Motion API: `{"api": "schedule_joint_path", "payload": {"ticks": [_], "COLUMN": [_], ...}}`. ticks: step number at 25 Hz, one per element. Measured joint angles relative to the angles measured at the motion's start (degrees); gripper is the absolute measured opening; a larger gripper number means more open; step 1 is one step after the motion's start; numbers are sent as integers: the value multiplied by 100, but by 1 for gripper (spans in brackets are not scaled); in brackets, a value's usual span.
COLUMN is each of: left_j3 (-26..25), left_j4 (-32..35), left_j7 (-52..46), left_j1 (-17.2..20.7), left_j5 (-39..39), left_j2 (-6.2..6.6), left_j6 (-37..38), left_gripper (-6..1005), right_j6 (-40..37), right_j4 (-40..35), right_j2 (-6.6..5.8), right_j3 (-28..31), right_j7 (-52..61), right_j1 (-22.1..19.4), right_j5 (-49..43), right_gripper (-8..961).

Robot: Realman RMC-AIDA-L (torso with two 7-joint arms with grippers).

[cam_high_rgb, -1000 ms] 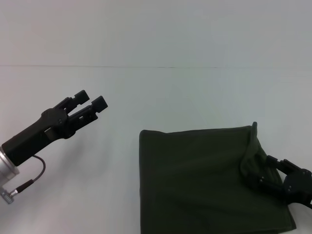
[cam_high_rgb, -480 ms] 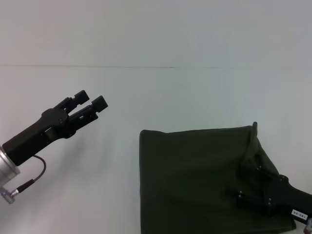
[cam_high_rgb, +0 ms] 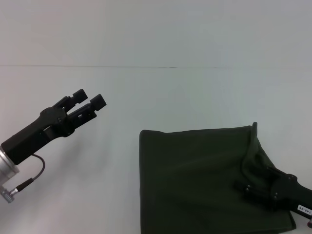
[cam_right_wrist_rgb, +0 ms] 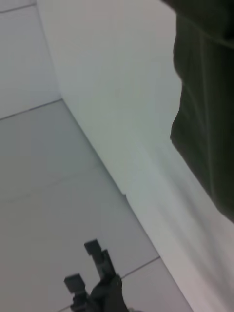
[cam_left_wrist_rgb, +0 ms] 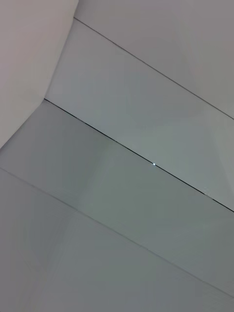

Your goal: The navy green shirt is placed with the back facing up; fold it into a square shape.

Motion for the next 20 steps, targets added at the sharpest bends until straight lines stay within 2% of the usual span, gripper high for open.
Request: {"api": "schedule_joint_path", "payload": {"ticks": [8,14,20], "left_j3": [0,0,0], "left_j4": [0,-29,-42], "left_j7": [0,0,0], "left_j1": [0,0,0], "left_j5": [-10,-21,-21], "left_j2": [-9,-10,-10], "left_j6": [-52,-60,-61], "left_gripper": [947,946,946], "right_j6": [-28,-697,-514], "right_j4": [-33,-57,172], "right_j2": [-19,1,27], "right_j3": [434,377,42], "right_j7": [5,-230,-245], "right_j1": [-108,-103,93], "right_j5": [2,-28,-43], "right_gripper": [915,915,915]}}
